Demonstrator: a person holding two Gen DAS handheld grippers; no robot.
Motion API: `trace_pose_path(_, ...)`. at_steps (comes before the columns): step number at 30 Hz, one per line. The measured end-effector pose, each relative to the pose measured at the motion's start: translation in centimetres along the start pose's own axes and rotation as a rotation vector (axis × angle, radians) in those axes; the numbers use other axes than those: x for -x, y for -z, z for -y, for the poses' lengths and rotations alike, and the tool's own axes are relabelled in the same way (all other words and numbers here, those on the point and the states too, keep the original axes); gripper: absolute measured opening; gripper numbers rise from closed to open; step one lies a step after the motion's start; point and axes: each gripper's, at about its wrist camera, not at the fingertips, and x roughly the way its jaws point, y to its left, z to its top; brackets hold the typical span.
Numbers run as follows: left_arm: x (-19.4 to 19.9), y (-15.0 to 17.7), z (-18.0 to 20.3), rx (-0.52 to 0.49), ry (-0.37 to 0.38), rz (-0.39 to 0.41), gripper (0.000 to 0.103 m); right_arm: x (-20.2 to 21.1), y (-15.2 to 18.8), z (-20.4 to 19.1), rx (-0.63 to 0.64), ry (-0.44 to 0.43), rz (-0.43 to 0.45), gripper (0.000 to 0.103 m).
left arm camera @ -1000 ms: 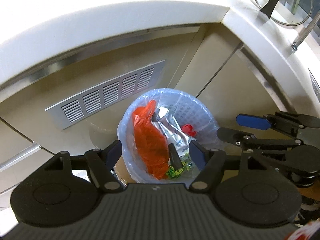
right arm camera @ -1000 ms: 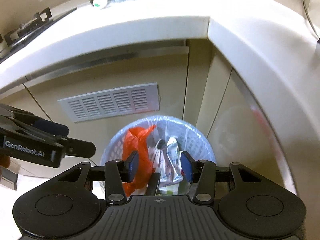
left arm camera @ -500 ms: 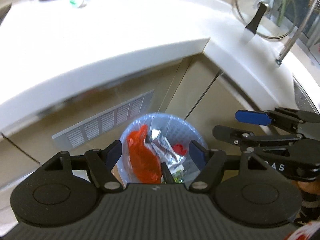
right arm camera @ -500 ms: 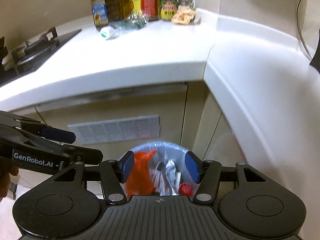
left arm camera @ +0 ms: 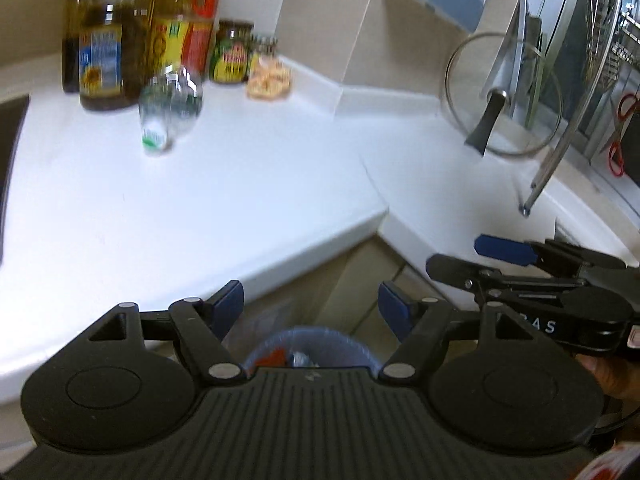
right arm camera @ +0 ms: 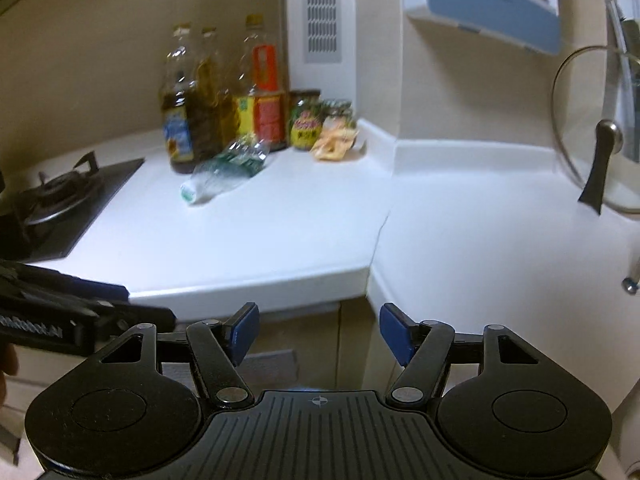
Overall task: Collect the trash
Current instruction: 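Raise both tools back toward the counter, then grasp the crumpled water bottle with the left gripper while the right grasps the yellow wrapper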
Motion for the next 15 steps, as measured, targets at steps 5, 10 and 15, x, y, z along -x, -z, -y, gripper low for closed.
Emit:
trace_pose_path(5,-0.6,-2.5,-0.2,-0.032,-0.009,0.031,0.071,0.0,-1.7,1.2,-0.007,0.027,0.033,0.07)
trace_pose_path(10,-1.7,-4.8,-0.8,-0.017,-0.075,0.072,0.071,-2.2,-3.6,3.0,-0.005,0.003,0.042,0.071)
trace_pose_path(15,-3.2,-7.5,-1.9,0.005,-0.161,0.084,0.072,-5.2,-6.2,5.3,-0.012,-0.037,0.05,0.072)
